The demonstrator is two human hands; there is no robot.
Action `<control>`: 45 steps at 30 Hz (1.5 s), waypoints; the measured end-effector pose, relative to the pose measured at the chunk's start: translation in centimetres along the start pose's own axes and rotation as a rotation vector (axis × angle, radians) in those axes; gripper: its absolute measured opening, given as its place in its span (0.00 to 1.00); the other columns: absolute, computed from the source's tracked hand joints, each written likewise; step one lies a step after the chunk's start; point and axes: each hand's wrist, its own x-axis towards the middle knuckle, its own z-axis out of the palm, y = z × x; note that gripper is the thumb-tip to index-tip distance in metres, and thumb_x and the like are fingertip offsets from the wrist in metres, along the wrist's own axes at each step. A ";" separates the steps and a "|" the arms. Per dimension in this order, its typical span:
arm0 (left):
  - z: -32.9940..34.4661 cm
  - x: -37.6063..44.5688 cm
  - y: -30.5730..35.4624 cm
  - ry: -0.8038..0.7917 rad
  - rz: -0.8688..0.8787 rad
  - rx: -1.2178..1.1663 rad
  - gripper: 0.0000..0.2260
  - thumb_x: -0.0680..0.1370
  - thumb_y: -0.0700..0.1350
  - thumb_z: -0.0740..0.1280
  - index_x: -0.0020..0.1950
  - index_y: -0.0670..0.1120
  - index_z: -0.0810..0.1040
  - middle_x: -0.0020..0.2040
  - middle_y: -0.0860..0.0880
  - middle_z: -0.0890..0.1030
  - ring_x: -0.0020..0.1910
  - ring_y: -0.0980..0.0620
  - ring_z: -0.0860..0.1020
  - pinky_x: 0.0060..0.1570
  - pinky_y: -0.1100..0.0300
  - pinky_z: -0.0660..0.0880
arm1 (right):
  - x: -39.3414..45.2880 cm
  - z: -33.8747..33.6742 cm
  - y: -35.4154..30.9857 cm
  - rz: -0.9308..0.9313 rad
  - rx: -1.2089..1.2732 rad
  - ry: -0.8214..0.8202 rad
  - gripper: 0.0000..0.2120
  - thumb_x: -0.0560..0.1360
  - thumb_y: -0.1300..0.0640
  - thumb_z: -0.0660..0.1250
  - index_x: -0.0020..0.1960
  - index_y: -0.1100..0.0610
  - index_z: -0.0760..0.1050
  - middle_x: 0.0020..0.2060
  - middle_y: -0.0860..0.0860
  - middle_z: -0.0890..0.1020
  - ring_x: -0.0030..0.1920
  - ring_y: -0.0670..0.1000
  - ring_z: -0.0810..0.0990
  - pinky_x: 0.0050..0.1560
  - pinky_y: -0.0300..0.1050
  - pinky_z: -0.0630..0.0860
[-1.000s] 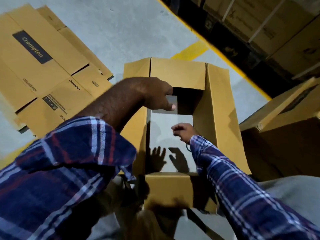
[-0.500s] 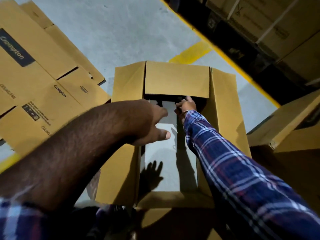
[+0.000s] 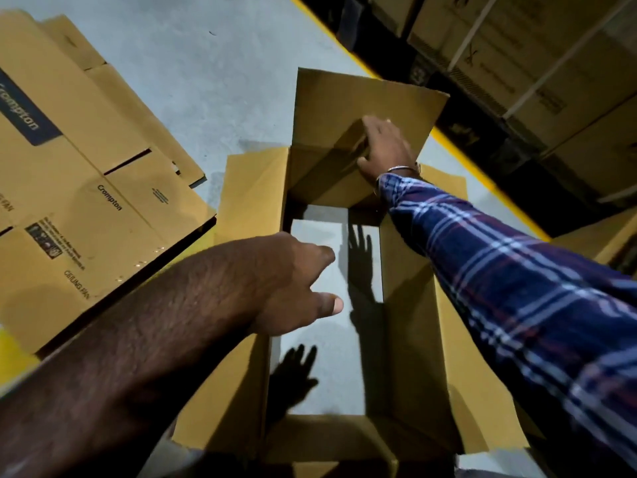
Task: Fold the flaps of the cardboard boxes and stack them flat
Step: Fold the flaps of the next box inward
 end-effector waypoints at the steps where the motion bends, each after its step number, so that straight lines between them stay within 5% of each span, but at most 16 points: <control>1: 0.0 0.1 -0.1 -0.001 -0.003 -0.010 0.29 0.83 0.63 0.59 0.81 0.53 0.60 0.69 0.47 0.76 0.67 0.49 0.75 0.64 0.54 0.74 | 0.7 0.4 0.1 0.014 -0.010 -0.073 0.32 0.76 0.54 0.72 0.77 0.50 0.64 0.75 0.54 0.69 0.77 0.60 0.64 0.75 0.61 0.64; 3: 0.1 0.3 -0.4 -0.002 -0.010 -0.024 0.28 0.83 0.64 0.59 0.80 0.53 0.62 0.65 0.48 0.78 0.65 0.49 0.76 0.65 0.51 0.75 | 1.8 1.9 0.2 0.050 -0.027 -0.190 0.29 0.74 0.51 0.75 0.71 0.49 0.67 0.69 0.54 0.74 0.71 0.62 0.70 0.69 0.64 0.70; 6: 0.4 0.3 -0.8 -0.014 -0.013 -0.048 0.30 0.82 0.65 0.59 0.81 0.56 0.59 0.71 0.49 0.76 0.69 0.50 0.74 0.67 0.51 0.73 | 2.4 4.4 0.1 0.102 -0.046 -0.292 0.39 0.73 0.50 0.76 0.77 0.44 0.58 0.75 0.52 0.66 0.76 0.66 0.60 0.70 0.70 0.65; 10: 0.6 0.1 -1.4 -0.016 -0.028 -0.043 0.29 0.81 0.68 0.58 0.79 0.59 0.58 0.73 0.52 0.74 0.70 0.50 0.74 0.66 0.49 0.75 | 3.3 6.5 -0.4 0.139 -0.015 -0.249 0.31 0.76 0.56 0.72 0.74 0.45 0.62 0.73 0.53 0.64 0.78 0.68 0.51 0.72 0.73 0.60; 17: 0.7 0.0 -1.9 -0.024 -0.031 -0.023 0.28 0.80 0.69 0.56 0.77 0.59 0.60 0.72 0.52 0.75 0.68 0.50 0.75 0.65 0.49 0.75 | 4.3 8.8 0.1 0.129 0.095 -0.065 0.17 0.79 0.60 0.65 0.67 0.53 0.69 0.66 0.58 0.73 0.73 0.65 0.61 0.71 0.76 0.57; 24: 0.4 -0.8 -2.5 -0.004 -0.033 -0.004 0.31 0.81 0.68 0.57 0.81 0.57 0.58 0.74 0.50 0.73 0.69 0.50 0.74 0.66 0.48 0.74 | 0.2 7.3 1.3 -0.042 0.020 -0.212 0.46 0.76 0.53 0.73 0.83 0.45 0.47 0.83 0.51 0.44 0.81 0.63 0.38 0.78 0.65 0.46; 26: -0.1 -1.2 -2.2 -0.001 -0.039 -0.027 0.30 0.82 0.66 0.58 0.81 0.56 0.59 0.74 0.48 0.73 0.69 0.49 0.74 0.67 0.49 0.73 | -3.4 7.5 1.1 -0.063 0.064 -0.206 0.43 0.77 0.51 0.72 0.83 0.47 0.50 0.83 0.51 0.47 0.82 0.60 0.42 0.78 0.63 0.47; 28: -0.8 -1.5 -1.5 0.008 -0.035 -0.027 0.29 0.83 0.64 0.59 0.81 0.55 0.60 0.72 0.47 0.75 0.68 0.48 0.74 0.67 0.51 0.72 | -7.9 7.7 0.7 -0.048 0.164 -0.246 0.37 0.76 0.41 0.71 0.80 0.51 0.62 0.80 0.54 0.62 0.80 0.58 0.58 0.77 0.59 0.58; 31: -1.1 -1.4 -0.7 0.016 -0.034 0.015 0.28 0.84 0.62 0.59 0.82 0.53 0.60 0.77 0.47 0.70 0.74 0.47 0.70 0.67 0.53 0.69 | -16.0 6.9 -0.9 0.046 0.473 -0.402 0.45 0.64 0.19 0.61 0.65 0.52 0.80 0.60 0.52 0.83 0.59 0.53 0.81 0.63 0.50 0.76; 35: -1.2 -1.5 -0.5 0.034 -0.036 0.013 0.32 0.84 0.62 0.60 0.84 0.51 0.56 0.81 0.47 0.65 0.78 0.46 0.65 0.72 0.52 0.64 | -26.7 8.4 -3.4 0.141 0.639 -0.538 0.33 0.64 0.23 0.64 0.52 0.48 0.83 0.48 0.47 0.86 0.49 0.49 0.84 0.58 0.54 0.79; 40: -0.9 -3.0 -1.5 0.113 -0.028 -0.022 0.32 0.84 0.61 0.61 0.83 0.48 0.58 0.80 0.47 0.65 0.78 0.46 0.65 0.73 0.50 0.65 | -36.1 8.7 -6.8 0.095 0.515 -0.889 0.29 0.63 0.28 0.72 0.55 0.45 0.80 0.51 0.43 0.84 0.52 0.45 0.82 0.56 0.45 0.77; 45: -0.5 -4.3 -1.6 0.154 -0.031 -0.041 0.31 0.83 0.61 0.62 0.82 0.49 0.61 0.78 0.47 0.69 0.76 0.46 0.68 0.70 0.51 0.67 | -39.9 8.7 -10.8 -0.004 0.243 -0.809 0.30 0.66 0.32 0.72 0.59 0.50 0.76 0.53 0.50 0.82 0.54 0.55 0.81 0.50 0.49 0.77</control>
